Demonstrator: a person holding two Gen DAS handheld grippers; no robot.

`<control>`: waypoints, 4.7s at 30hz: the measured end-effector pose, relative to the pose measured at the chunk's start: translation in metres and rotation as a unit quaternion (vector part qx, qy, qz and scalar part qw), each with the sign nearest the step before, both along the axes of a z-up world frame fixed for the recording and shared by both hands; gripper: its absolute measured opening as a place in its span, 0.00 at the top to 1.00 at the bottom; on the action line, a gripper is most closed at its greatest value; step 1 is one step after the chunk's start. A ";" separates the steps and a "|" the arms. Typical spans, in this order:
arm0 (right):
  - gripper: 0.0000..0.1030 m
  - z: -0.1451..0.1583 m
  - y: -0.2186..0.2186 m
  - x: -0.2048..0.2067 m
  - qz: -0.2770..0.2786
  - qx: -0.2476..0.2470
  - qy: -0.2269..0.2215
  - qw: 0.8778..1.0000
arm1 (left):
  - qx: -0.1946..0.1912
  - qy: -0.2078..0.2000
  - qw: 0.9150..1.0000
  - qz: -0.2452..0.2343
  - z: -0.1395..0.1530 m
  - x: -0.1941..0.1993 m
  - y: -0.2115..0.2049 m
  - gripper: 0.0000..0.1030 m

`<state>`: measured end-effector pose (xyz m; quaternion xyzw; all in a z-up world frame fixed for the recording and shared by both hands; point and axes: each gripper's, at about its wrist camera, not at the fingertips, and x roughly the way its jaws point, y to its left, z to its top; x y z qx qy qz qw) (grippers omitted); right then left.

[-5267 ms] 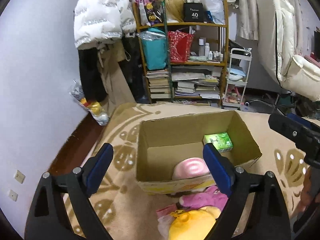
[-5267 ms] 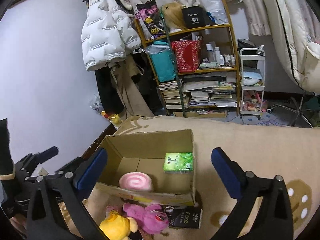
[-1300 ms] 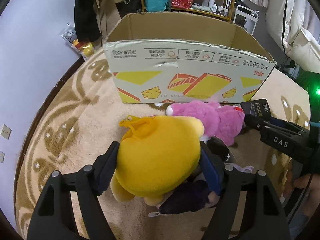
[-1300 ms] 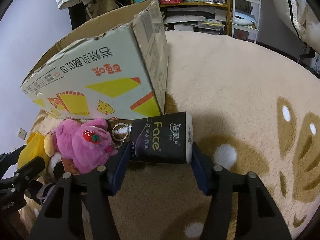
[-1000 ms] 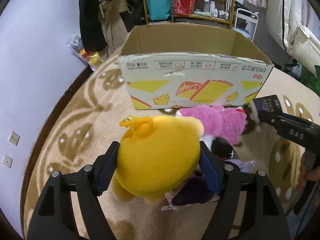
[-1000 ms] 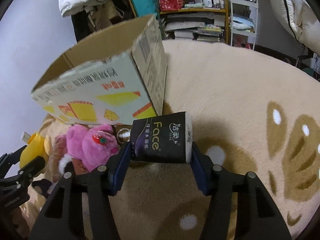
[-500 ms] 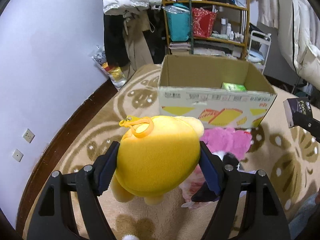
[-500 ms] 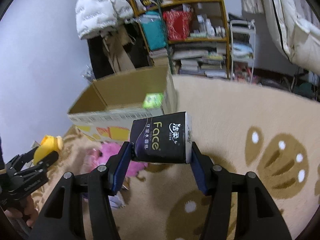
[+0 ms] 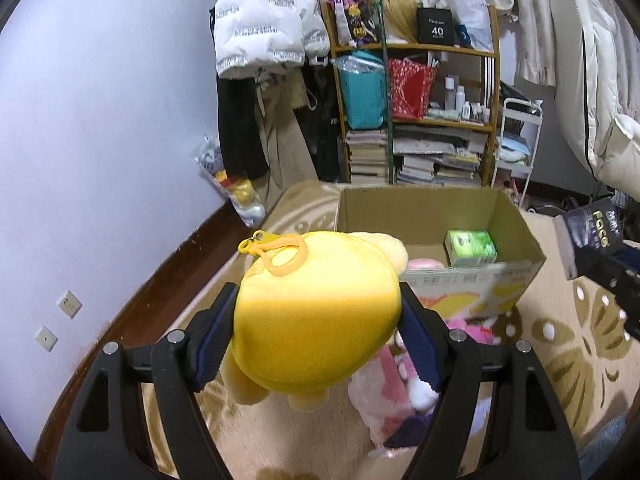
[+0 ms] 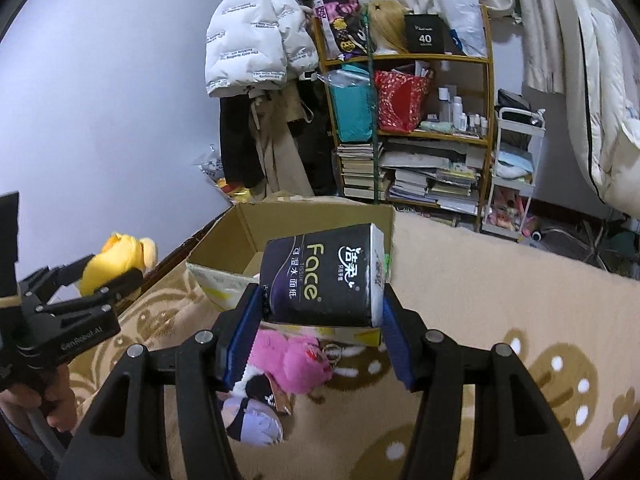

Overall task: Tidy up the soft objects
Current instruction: 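Lift the yellow plush and black tissue pack and carry them over the box, then open left tool releasing yellow plush while right tool releases black pack into box, then withdraw both tools from the box and lower them toward the remaining plush toys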

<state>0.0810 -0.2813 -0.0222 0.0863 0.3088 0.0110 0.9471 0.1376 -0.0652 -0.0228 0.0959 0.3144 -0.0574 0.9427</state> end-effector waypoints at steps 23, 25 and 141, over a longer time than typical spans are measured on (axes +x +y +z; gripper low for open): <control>0.41 -0.015 -0.010 0.071 -0.009 -0.005 0.008 1.000 | 0.032 -0.034 0.997 -0.061 0.012 0.060 -0.053 0.26; 0.41 -0.020 -0.012 0.076 -0.015 -0.006 0.019 1.000 | 0.027 -0.025 0.997 -0.065 0.007 0.066 -0.057 0.26; 0.11 -0.133 0.051 0.013 0.054 0.083 0.170 0.980 | -0.070 0.265 0.961 -0.012 -0.139 0.038 0.005 0.01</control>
